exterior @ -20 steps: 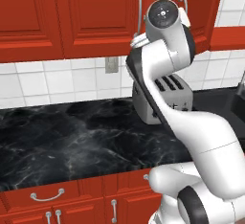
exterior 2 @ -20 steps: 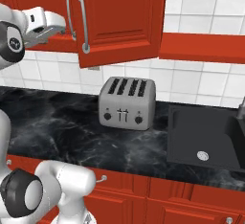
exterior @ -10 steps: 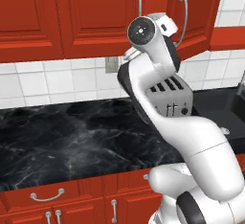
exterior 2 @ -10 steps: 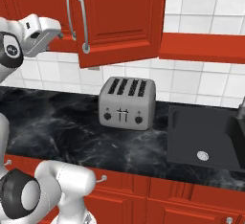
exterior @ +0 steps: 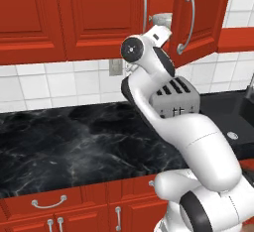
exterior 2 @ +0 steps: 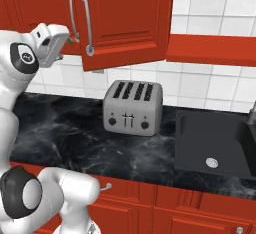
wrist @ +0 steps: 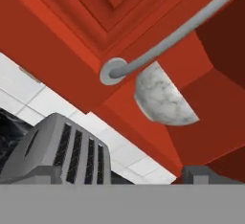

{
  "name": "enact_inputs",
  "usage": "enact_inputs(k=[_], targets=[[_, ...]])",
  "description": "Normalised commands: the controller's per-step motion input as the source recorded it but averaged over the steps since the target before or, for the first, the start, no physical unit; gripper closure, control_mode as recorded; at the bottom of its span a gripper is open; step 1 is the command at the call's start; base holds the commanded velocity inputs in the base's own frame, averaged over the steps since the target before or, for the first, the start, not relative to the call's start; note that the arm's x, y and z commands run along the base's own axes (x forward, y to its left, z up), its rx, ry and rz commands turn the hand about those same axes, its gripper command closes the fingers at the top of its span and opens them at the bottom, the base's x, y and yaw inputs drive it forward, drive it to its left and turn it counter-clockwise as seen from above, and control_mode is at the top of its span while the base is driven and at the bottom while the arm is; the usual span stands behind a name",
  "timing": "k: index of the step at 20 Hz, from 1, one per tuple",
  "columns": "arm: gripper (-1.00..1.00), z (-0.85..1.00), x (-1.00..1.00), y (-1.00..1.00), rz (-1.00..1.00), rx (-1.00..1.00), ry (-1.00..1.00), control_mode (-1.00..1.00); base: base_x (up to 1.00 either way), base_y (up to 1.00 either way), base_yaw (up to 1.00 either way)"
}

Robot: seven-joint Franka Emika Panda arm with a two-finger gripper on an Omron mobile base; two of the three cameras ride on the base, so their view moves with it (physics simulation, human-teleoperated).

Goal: Move the bowls from the cabinet to the plates on the dining table.

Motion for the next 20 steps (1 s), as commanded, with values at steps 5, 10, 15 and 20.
enact_inputs(k=[5,10,15,20], targets=[[-1.00,-0.22,0.43,0.00,0.00,-0.18,0.01,-1.00,0.00,0.00,0.00],[-1.00,-0.09,0.37,0.00,-0.03,-0.17,0.00,-1.00,0.00,0.00,0.00],[-1.00,0.00,0.33,-0.05,-0.05,-0.15,0.00,-1.00,0.00,0.00,0.00],[-1.00,0.00,0.26,-0.16,-0.07,-0.10,0.00,-1.00,0.00,0.00,0.00]])
